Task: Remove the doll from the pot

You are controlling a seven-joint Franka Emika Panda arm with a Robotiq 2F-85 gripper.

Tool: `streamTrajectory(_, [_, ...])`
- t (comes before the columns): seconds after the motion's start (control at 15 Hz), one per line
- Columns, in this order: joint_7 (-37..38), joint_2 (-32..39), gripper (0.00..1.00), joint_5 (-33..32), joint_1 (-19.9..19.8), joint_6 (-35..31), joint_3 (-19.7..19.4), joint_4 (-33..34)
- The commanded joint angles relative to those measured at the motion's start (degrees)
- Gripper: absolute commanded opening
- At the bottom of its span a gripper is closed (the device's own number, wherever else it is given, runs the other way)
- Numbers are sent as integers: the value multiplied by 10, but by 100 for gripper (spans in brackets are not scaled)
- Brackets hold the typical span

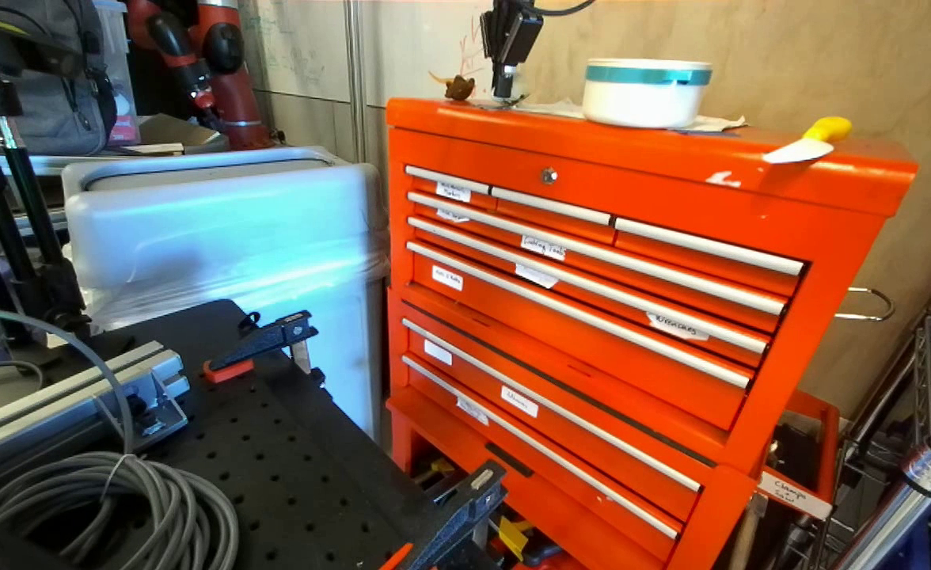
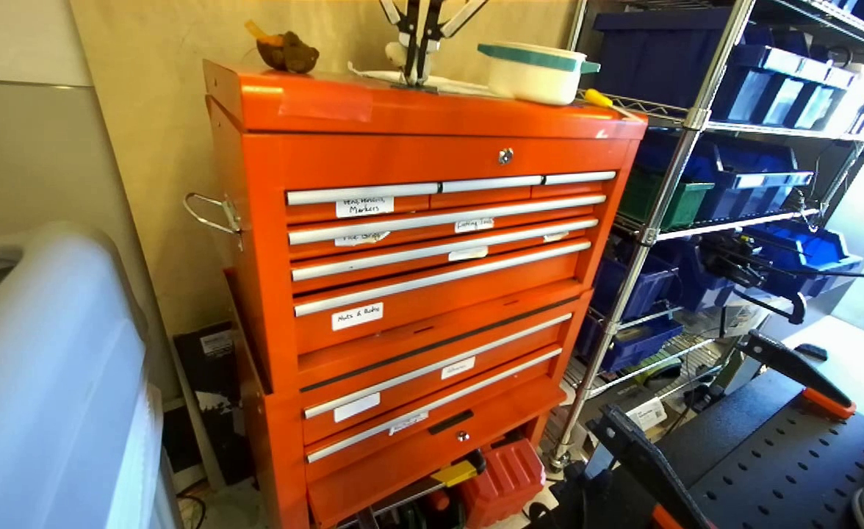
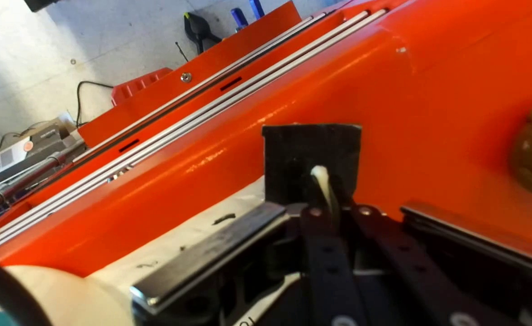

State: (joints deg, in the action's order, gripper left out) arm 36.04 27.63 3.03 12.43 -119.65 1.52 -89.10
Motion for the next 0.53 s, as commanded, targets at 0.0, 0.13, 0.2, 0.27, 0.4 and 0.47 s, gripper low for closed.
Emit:
streamTrajectory(0.0, [17,6,32,-44,17,-57,-13,-26])
streamTrajectory(0.13, [4,-8,40,-41,10,-30,-7,-25])
streamTrajectory(0.2, [2,-17,46,-43,9,-31,-7,-29])
streamTrajectory(0.27, [-6,-24,54,-42,6,-22,-6,-29])
streamTrajectory(0.4, [-27,-39,68,-38,0,2,-3,-25])
streamTrajectory(0.47, [-44,-48,75,-32,-6,24,-1,-21])
